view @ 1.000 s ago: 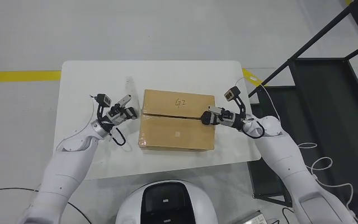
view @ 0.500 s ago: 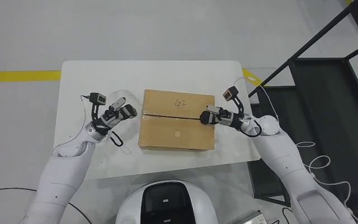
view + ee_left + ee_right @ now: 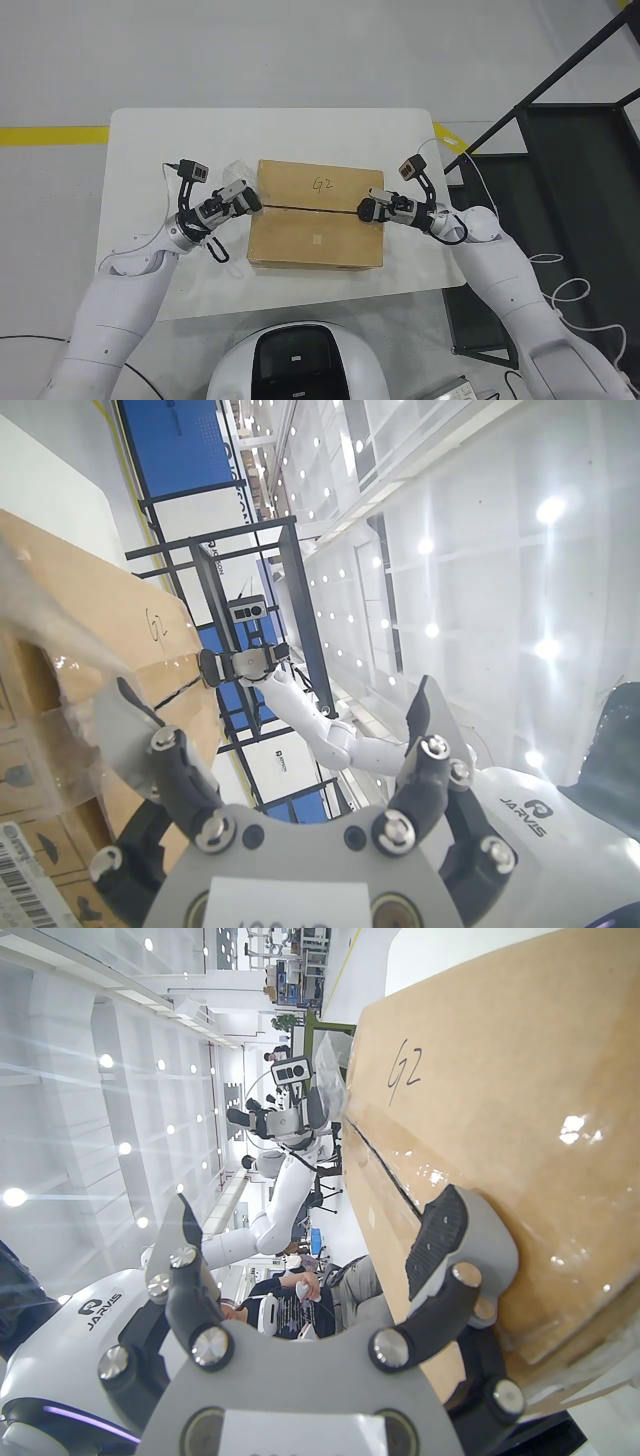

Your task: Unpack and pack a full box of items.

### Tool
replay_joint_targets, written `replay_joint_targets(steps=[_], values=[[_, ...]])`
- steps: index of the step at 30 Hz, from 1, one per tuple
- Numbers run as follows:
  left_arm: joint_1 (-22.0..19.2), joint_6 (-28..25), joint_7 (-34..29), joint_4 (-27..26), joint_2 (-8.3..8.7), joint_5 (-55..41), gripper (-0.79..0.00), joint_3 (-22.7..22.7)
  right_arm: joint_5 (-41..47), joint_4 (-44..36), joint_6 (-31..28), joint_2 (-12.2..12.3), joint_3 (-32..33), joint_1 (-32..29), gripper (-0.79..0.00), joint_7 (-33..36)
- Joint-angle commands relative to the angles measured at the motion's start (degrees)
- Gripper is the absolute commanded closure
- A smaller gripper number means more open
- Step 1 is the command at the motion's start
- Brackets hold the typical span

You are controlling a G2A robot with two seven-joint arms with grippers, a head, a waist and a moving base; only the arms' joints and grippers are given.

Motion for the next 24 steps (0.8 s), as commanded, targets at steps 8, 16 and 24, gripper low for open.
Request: replay_joint_targets(steps=[8, 16, 24], values=[[-2.39, 4.78, -3.69, 1.48, -0.81, 2.75, -0.785, 4.21, -0.09, 0.06, 0.06, -0.09, 0.38, -0.12, -0.785, 0.32], [-3.38, 4.88, -5.38, 1.45, -1.16, 2.75, -0.785, 5.08, -0.37, -0.08, 0.27, -0.17, 0.65, -0.18, -0.785, 0.45], [-2.44, 3.98, -6.71, -1.53, -0.89, -2.57, -0.785, 2.20, -0.99, -0.81, 0.49, -0.31, 0.59, -0.18, -0.785, 0.23]])
